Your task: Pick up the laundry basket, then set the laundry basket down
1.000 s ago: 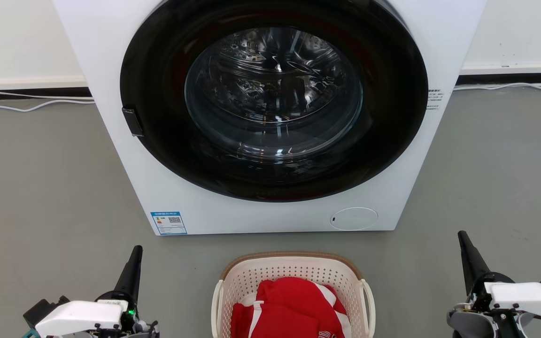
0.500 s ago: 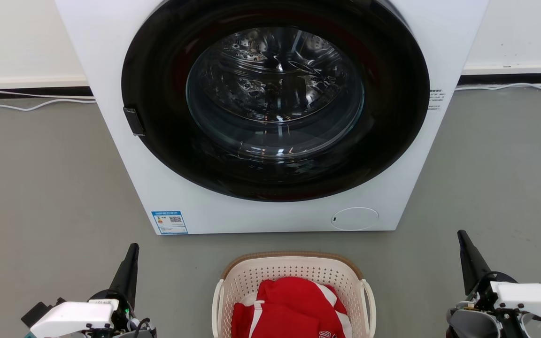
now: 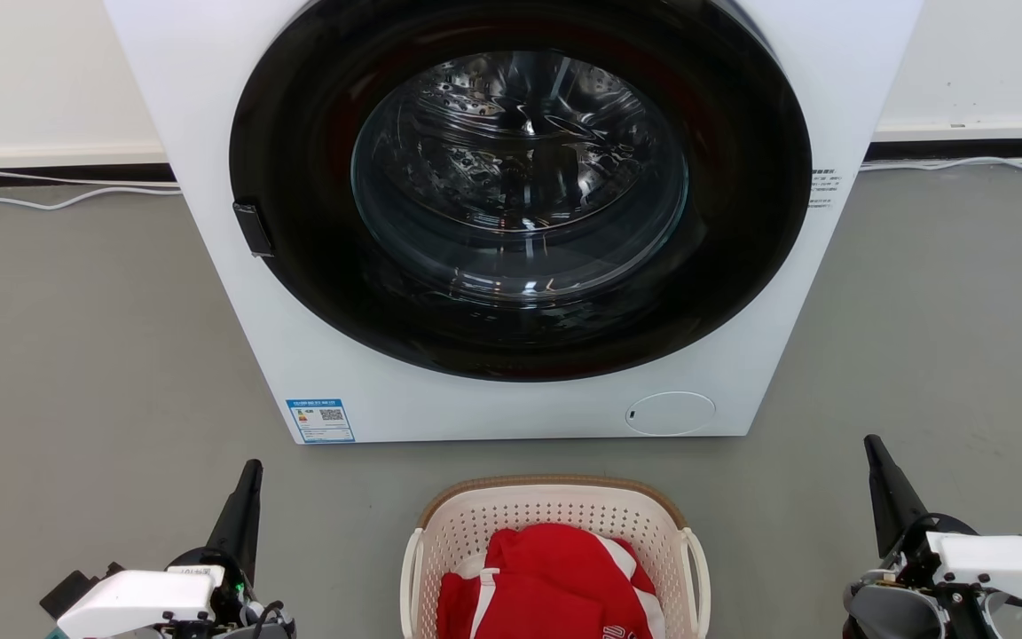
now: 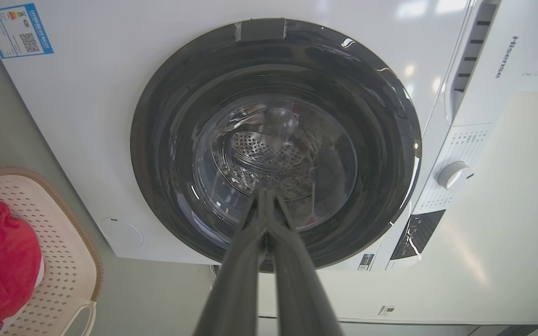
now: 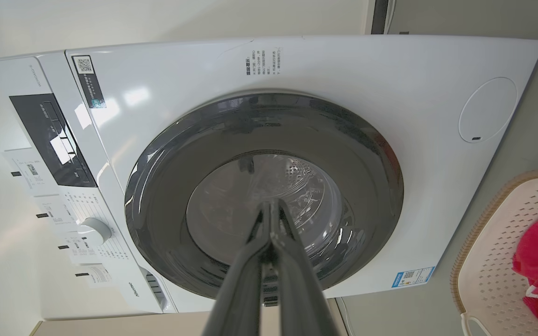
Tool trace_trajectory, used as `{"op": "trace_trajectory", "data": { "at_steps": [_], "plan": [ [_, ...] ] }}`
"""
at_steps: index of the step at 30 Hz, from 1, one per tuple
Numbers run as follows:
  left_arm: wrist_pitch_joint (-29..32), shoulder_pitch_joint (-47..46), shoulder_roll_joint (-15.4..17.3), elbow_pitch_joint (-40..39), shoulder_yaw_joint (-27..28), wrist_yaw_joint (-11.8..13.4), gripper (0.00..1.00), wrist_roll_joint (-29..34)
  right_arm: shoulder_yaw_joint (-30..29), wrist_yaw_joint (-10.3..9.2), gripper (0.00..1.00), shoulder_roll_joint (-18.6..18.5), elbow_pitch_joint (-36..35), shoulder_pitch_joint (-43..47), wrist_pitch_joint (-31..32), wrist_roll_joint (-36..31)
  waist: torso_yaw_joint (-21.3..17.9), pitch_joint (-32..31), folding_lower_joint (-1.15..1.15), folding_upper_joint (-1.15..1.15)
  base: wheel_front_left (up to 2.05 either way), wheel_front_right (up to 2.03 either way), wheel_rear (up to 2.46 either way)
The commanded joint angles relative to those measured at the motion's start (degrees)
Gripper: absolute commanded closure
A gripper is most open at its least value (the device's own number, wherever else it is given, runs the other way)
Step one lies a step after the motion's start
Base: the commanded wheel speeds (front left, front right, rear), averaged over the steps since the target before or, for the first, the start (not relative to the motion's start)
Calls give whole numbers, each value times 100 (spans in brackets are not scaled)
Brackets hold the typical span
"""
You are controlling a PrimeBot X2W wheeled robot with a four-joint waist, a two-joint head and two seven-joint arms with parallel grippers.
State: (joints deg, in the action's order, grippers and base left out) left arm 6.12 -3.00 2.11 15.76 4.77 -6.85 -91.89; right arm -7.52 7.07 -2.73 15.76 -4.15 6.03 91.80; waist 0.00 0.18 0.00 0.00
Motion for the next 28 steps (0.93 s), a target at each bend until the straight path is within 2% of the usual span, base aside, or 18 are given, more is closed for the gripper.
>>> {"op": "trace_trajectory", "data": {
  "at_steps": [1, 28],
  "plan": [
    [37, -319, 76, -170, 175, -64, 100, -27, 99, 42, 100, -15, -174, -203, 47, 36, 0, 0, 0, 0, 0, 0, 0],
    [36, -319, 76, -170, 175, -64, 100, -28, 99, 42, 100, -15, -174, -203, 47, 36, 0, 0, 0, 0, 0, 0, 0]
  ]
}}
